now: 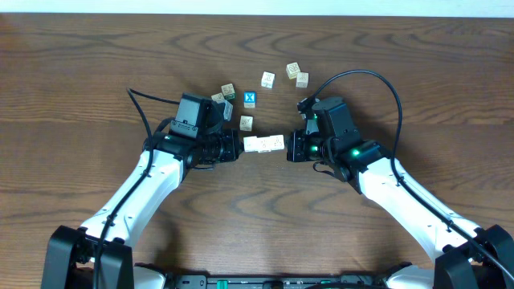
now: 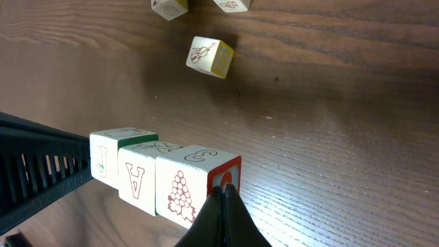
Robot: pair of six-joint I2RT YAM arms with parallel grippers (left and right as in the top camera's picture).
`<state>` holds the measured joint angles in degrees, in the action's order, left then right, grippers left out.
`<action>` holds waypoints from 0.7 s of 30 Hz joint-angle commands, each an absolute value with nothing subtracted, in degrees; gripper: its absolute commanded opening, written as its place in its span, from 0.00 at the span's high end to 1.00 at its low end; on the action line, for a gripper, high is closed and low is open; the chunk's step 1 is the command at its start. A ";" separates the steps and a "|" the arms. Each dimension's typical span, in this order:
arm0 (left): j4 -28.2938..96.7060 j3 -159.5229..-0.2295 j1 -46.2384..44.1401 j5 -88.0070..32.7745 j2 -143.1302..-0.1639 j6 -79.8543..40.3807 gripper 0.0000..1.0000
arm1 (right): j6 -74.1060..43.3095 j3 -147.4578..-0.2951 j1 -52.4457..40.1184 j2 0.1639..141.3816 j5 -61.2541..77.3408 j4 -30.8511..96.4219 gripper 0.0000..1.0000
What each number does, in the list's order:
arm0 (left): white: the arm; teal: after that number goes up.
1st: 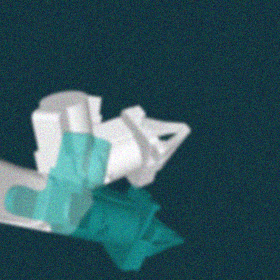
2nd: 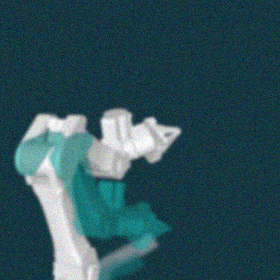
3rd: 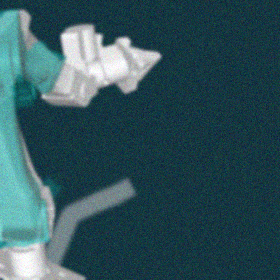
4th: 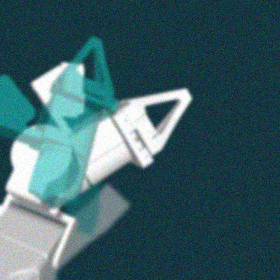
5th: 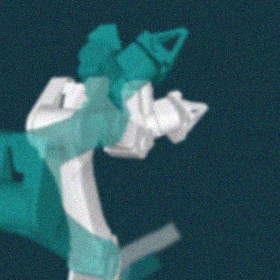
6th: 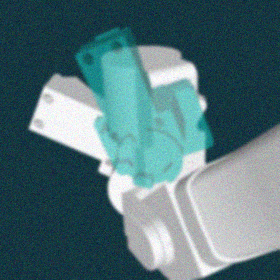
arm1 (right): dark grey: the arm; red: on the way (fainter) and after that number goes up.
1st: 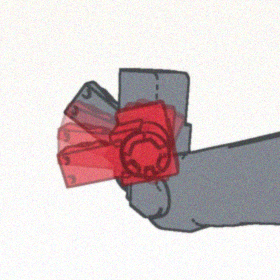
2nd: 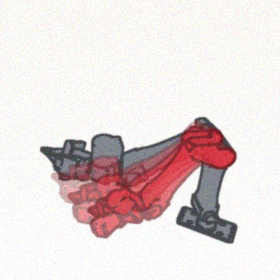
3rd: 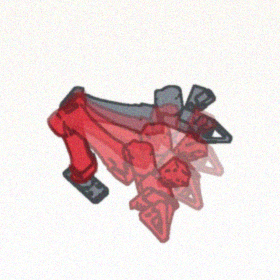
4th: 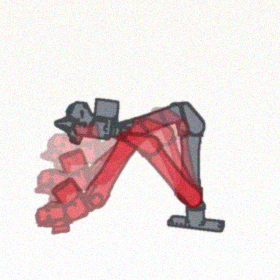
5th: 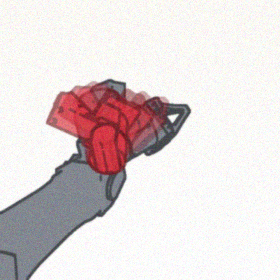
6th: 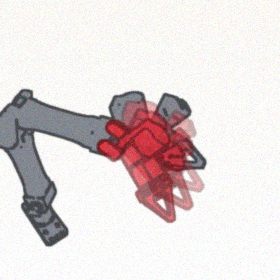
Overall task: Lift 3 blocks
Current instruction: 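Hold the three-block row between both grippers above the table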
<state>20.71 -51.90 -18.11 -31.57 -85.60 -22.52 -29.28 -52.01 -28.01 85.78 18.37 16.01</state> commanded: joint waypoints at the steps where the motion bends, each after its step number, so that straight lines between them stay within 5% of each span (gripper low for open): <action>1: 18.83 -56.66 -20.62 -44.38 -84.09 -22.83 0.93 | -28.60 -52.88 -30.81 86.13 31.38 15.00 0.99; 21: 18.81 -56.64 -20.60 -44.36 -84.12 -22.81 0.93 | -28.58 -52.88 -30.83 86.15 30.30 15.05 0.99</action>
